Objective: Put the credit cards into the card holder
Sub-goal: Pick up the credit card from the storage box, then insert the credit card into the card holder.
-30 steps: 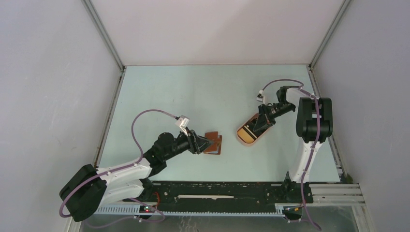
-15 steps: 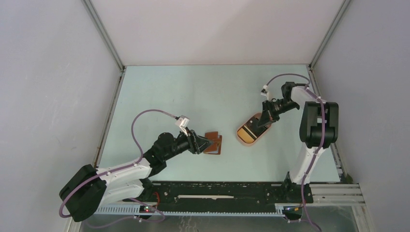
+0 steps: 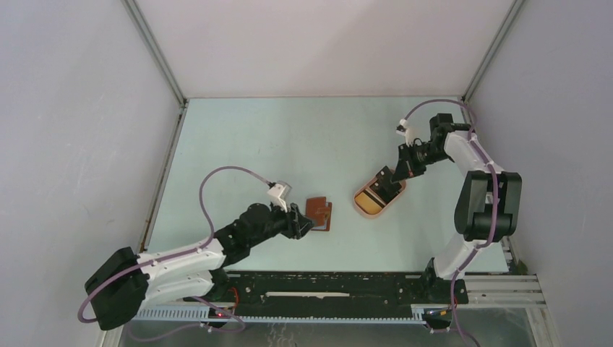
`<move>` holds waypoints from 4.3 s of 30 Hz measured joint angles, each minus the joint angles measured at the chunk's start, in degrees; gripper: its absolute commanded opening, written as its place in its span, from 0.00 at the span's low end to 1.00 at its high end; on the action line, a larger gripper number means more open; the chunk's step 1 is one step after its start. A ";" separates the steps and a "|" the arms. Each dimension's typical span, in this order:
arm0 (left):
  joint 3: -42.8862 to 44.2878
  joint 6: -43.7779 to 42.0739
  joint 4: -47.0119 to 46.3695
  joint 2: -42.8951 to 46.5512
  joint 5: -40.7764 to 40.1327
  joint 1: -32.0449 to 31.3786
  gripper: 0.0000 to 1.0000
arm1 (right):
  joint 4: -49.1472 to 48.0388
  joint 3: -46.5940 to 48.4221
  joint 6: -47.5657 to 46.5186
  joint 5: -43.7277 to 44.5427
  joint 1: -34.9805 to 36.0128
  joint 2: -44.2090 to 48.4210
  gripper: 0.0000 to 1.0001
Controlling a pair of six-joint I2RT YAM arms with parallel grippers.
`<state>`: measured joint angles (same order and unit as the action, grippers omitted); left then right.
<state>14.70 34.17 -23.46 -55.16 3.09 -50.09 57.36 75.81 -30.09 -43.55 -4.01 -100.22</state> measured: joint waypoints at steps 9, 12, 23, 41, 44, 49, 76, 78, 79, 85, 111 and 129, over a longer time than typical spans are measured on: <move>12.72 -6.16 15.41 -8.15 -19.08 -12.61 0.59 | -3.19 -3.85 1.66 -2.29 4.13 14.16 0.00; 16.20 -7.80 18.58 -11.41 -25.35 -16.35 0.61 | -6.69 -5.55 3.93 -0.96 10.49 20.17 0.00; 16.70 -11.23 17.84 -12.98 -36.70 -19.23 0.82 | -12.61 -9.53 8.55 -5.44 16.39 22.91 0.00; 28.41 -7.96 27.61 -29.70 -38.56 -20.13 0.79 | -13.55 -11.06 11.21 -4.81 11.28 20.09 0.00; 32.87 -7.63 30.86 -34.32 -39.69 -20.44 0.79 | -13.55 -11.06 11.23 -4.87 11.15 20.06 0.00; 38.05 -7.54 35.71 -40.59 -41.70 -20.55 0.68 | -13.53 -11.06 11.30 -5.01 11.17 20.06 0.00; 34.71 -2.54 39.89 -34.29 -48.39 -20.50 0.00 | -13.49 -11.06 11.37 -5.62 13.20 18.12 0.00; 33.35 -2.25 38.95 -32.94 -48.43 -20.44 0.00 | -13.49 -11.06 11.37 -6.43 13.55 17.62 0.00; 32.41 -2.03 38.45 -31.95 -48.43 -20.39 0.00 | -13.49 -11.06 11.39 -6.93 13.73 17.31 0.00; 25.22 -0.59 32.63 -24.26 -46.90 -19.80 0.00 | -14.03 -11.28 12.70 -10.97 14.27 15.89 0.00; -3.45 20.52 -3.13 -6.29 -31.34 -10.40 0.00 | -32.35 -14.78 37.77 -11.87 30.53 -0.48 0.00; -10.86 30.32 -0.13 1.81 -32.06 -8.66 0.00 | -27.02 -12.59 32.15 -2.45 30.69 4.83 0.00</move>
<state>3.84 64.49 -23.59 -53.34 -28.97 -58.74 30.35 63.22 2.07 -46.00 26.68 -95.39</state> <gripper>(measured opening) 0.011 0.008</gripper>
